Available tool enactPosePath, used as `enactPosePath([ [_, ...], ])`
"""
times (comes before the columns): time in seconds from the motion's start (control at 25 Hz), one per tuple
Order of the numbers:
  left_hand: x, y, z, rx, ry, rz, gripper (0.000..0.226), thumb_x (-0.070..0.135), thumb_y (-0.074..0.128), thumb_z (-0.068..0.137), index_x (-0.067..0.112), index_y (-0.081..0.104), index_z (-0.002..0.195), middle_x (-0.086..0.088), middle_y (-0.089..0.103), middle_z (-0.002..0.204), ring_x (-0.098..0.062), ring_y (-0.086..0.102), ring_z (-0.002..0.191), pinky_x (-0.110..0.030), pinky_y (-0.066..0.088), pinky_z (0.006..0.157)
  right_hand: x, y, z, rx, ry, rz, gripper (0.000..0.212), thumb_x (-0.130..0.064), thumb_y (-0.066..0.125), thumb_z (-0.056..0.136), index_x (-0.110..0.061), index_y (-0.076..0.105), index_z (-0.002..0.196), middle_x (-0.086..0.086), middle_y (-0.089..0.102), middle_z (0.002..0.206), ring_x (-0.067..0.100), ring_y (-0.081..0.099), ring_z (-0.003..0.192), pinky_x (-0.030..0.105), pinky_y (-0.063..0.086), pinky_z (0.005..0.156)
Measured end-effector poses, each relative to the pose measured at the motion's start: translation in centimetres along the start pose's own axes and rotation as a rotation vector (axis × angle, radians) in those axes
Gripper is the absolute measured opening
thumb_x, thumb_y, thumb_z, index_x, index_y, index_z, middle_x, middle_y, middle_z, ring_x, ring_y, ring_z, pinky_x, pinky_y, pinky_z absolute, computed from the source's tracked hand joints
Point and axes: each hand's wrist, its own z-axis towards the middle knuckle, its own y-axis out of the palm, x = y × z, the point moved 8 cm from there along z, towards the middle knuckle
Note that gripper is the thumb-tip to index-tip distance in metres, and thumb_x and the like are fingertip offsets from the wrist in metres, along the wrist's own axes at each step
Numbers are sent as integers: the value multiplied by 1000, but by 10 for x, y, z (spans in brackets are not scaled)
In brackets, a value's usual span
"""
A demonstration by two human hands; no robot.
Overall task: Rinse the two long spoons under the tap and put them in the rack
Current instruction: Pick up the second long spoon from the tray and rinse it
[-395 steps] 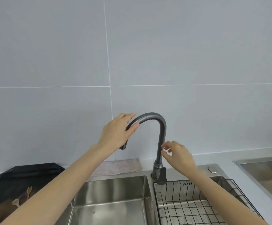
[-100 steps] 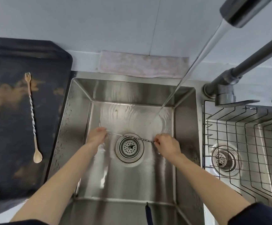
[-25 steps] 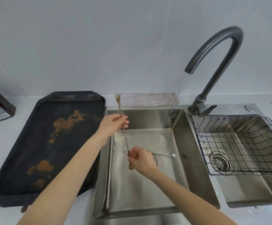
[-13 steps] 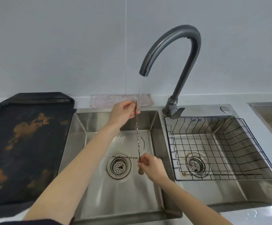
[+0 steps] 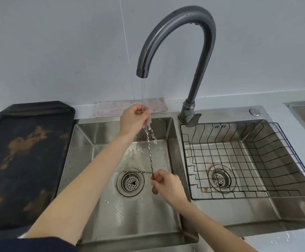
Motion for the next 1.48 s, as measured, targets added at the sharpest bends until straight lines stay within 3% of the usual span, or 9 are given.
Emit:
enactPosePath([
  [0.2, -2, 2, 1, -32, -21, -27, 26, 8, 43, 94, 3, 57, 116, -2, 65, 93, 6, 63, 52, -18, 53, 66, -4, -1, -5, 34, -22, -2, 5, -23, 63, 85, -24, 59, 82, -12, 58, 66, 10, 57, 75, 30, 51, 81],
  [0.28, -3, 4, -1, -62, -34, -88, 28, 7, 41, 95, 2, 54, 119, -6, 64, 97, 6, 64, 54, -13, 54, 63, -4, -2, -7, 45, -17, -3, 21, -25, 64, 84, -31, 50, 70, -16, 53, 65, 10, 55, 74, 30, 50, 80],
  [0.36, -4, 5, -3, -85, -43, -113, 27, 8, 43, 94, 3, 55, 118, -6, 64, 99, 6, 65, 56, -10, 53, 59, -4, -3, -8, 55, -15, -12, 31, -25, 65, 84, -36, 44, 63, -19, 49, 61, 10, 53, 72, 30, 50, 79],
  [0.52, -22, 12, -13, -141, -86, -75, 19, 12, 49, 92, 7, 59, 108, -7, 65, 99, 7, 65, 54, -10, 53, 59, -7, -9, -8, 83, -39, 8, 13, -24, 64, 84, -25, 53, 77, -17, 50, 58, -2, 49, 59, 29, 49, 75],
  [0.72, -19, 1, -10, -68, -83, -50, 22, 19, 51, 92, 5, 63, 103, -1, 68, 85, 3, 65, 55, -12, 53, 58, -4, -8, -8, 80, -35, 25, 6, -24, 63, 85, -22, 58, 82, -17, 51, 59, 2, 51, 60, 30, 51, 76],
  [1.12, -32, 2, -13, -96, -118, -21, 18, 16, 50, 92, 7, 62, 102, -2, 68, 86, 6, 64, 50, -13, 52, 62, -4, -8, -10, 66, -87, 86, 15, -21, 63, 86, -23, 54, 74, -14, 53, 55, -4, 52, 48, 9, 42, 57],
  [1.28, -21, -15, -4, -2, -111, -144, 17, 20, 46, 94, 14, 61, 87, 2, 68, 82, 0, 66, 57, -13, 55, 58, 2, -15, -5, 80, -76, 178, 22, -24, 58, 90, -28, 54, 69, -11, 58, 59, 1, 56, 55, 19, 52, 65],
  [1.36, -25, -24, 1, 29, -147, -285, 14, 18, 47, 94, 17, 57, 83, 2, 67, 82, -1, 68, 56, -16, 57, 58, 3, -27, 1, 108, -63, 221, 19, -23, 55, 92, -23, 57, 74, -11, 58, 61, 2, 55, 56, 10, 48, 57],
  [1.48, -48, -43, 6, 72, -269, -499, 10, 15, 44, 95, 12, 53, 93, 1, 64, 86, -5, 69, 65, -26, 55, 79, -5, -50, 13, 110, -66, 263, 12, -20, 55, 92, -14, 63, 86, -10, 59, 63, 1, 56, 56, 2, 45, 48],
])
